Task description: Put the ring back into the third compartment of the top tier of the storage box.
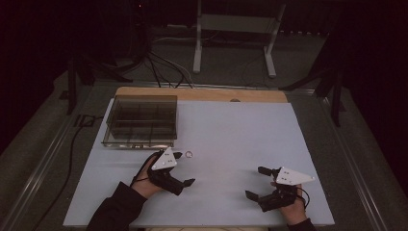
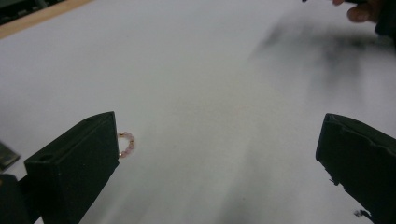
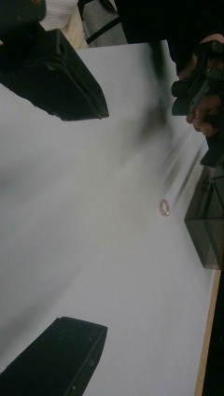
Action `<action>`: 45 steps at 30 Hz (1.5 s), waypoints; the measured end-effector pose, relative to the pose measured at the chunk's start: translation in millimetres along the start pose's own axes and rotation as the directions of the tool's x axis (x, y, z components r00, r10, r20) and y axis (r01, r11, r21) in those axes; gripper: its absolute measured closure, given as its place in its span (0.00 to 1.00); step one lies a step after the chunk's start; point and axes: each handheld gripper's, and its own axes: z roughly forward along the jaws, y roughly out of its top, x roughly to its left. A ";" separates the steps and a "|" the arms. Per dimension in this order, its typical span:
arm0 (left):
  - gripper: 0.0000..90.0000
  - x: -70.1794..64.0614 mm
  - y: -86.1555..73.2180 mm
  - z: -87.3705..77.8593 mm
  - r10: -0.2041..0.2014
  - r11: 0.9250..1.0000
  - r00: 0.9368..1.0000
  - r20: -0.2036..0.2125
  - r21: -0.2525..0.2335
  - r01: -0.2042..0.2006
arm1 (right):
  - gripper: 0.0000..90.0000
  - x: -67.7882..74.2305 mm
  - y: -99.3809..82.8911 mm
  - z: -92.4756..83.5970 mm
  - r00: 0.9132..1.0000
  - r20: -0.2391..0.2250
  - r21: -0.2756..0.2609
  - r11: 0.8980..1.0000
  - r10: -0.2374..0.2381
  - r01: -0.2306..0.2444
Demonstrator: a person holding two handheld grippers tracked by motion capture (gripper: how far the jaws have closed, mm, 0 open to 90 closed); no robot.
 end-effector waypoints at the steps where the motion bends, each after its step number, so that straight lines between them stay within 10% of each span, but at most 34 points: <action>1: 0.01 -0.1 1.0 1.6 0.005 1.000 1.000 0.000 0.009 -0.005 | 0.00 0.0 0.0 0.0 1.000 -0.001 0.001 1.000 -0.001 0.001; 18: 0.07 4.8 15.3 40.0 -0.024 0.992 0.997 -0.077 0.125 0.034 | 0.00 -0.1 -0.4 0.3 1.000 -0.004 0.004 1.000 0.004 -0.004; 37: 0.60 19.3 13.7 59.8 -0.004 0.975 0.969 -0.247 0.216 0.059 | 0.00 -0.6 -0.2 0.1 1.000 -0.008 -0.001 1.000 0.011 -0.011; 45: 0.75 25.5 10.4 62.7 -0.008 0.973 0.968 -0.250 0.223 0.065 | 0.00 -0.4 -0.1 0.2 1.000 -0.007 -0.002 1.000 0.010 -0.010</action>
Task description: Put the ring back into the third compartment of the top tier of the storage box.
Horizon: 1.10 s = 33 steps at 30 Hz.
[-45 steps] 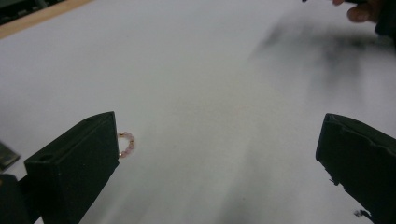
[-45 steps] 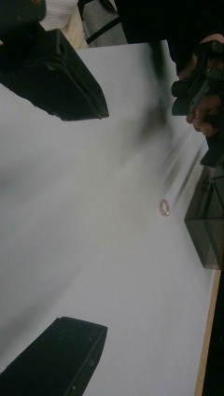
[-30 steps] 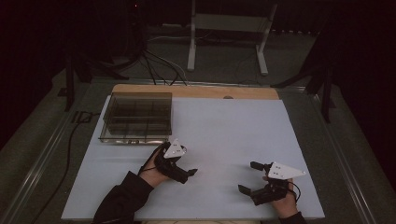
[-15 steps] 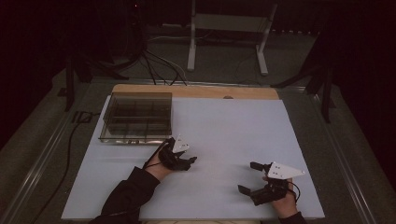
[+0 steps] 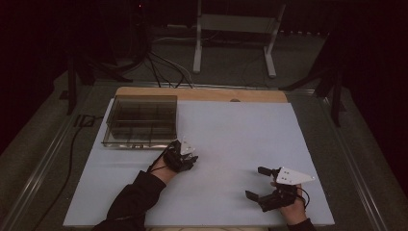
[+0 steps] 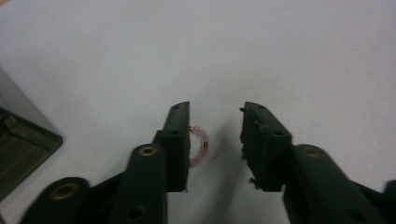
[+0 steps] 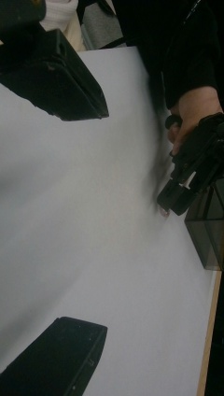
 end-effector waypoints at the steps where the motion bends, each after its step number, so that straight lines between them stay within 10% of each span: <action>1: 0.76 2.4 0.4 1.5 -0.008 1.000 1.000 -0.003 0.008 0.009 | 0.00 -0.5 -0.4 0.4 1.000 0.001 0.005 1.000 0.002 -0.002; 33: 1.00 9.5 3.6 6.3 -0.054 0.996 0.997 0.047 0.070 0.050 | 0.00 -0.3 0.2 -0.2 1.000 0.001 -0.002 1.000 0.002 -0.002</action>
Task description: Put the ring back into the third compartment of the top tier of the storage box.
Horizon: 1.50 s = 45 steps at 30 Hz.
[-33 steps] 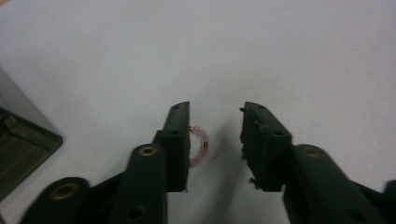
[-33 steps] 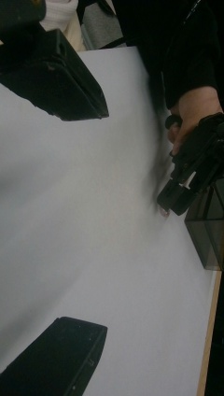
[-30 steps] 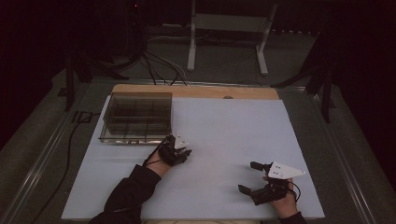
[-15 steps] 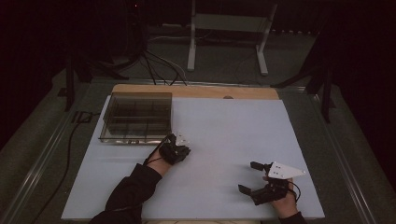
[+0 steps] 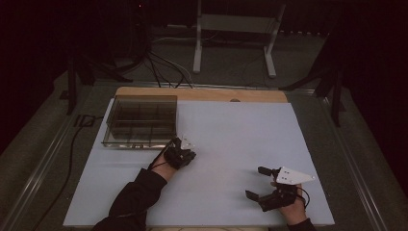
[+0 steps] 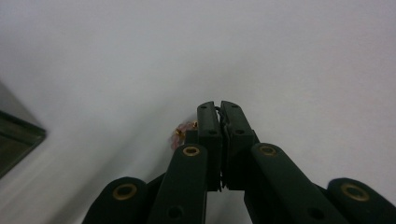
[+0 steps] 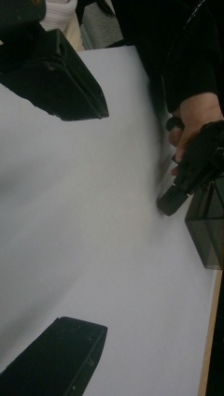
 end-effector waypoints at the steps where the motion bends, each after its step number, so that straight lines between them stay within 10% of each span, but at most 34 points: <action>1: 1.00 1.0 -0.2 -0.6 -0.005 1.000 1.000 0.000 0.000 0.005 | 0.00 -0.2 -0.3 0.3 1.000 -0.001 0.003 1.000 0.001 -0.001; 45: 1.00 -12.2 13.2 -32.9 0.039 0.996 0.999 0.028 -0.083 -0.036 | 0.00 -0.6 -0.4 0.3 1.000 0.001 0.006 1.000 0.007 -0.007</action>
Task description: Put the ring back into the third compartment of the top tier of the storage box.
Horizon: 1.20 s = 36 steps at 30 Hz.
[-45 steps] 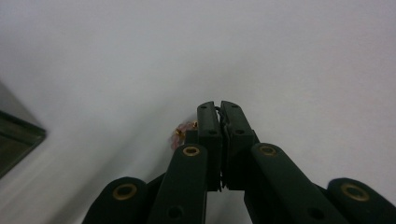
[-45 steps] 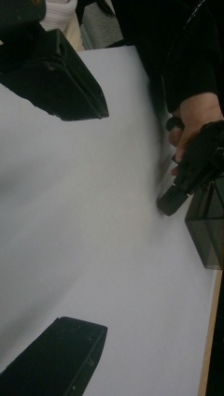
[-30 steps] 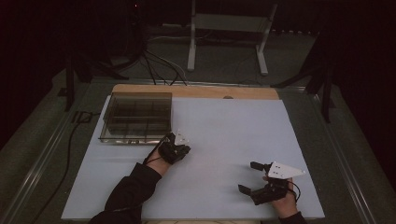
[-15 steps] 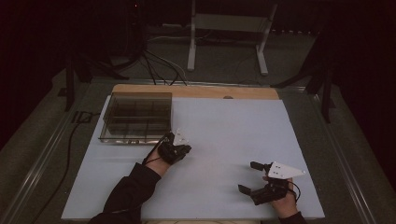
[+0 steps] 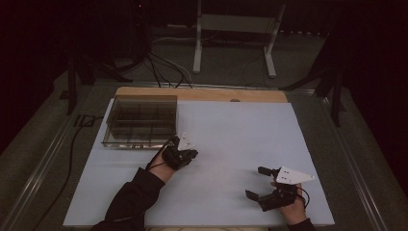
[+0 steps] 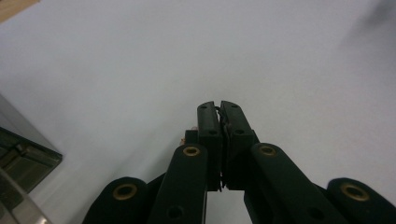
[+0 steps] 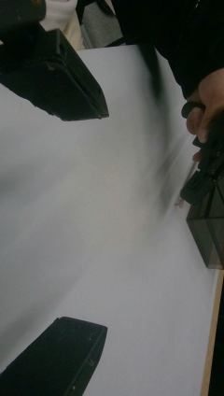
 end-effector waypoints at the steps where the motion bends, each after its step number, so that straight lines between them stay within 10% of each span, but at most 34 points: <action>1: 1.00 -1.0 0.3 -0.4 0.005 1.000 1.000 -0.002 -0.002 -0.005 | 0.00 0.2 0.2 -0.1 1.000 0.000 -0.002 1.000 -0.002 0.002; 36: 1.00 -5.4 11.0 -19.8 0.020 0.998 1.000 0.022 -0.053 -0.019 | 0.00 1.8 0.5 1.7 1.000 -0.008 0.000 1.000 -0.008 0.008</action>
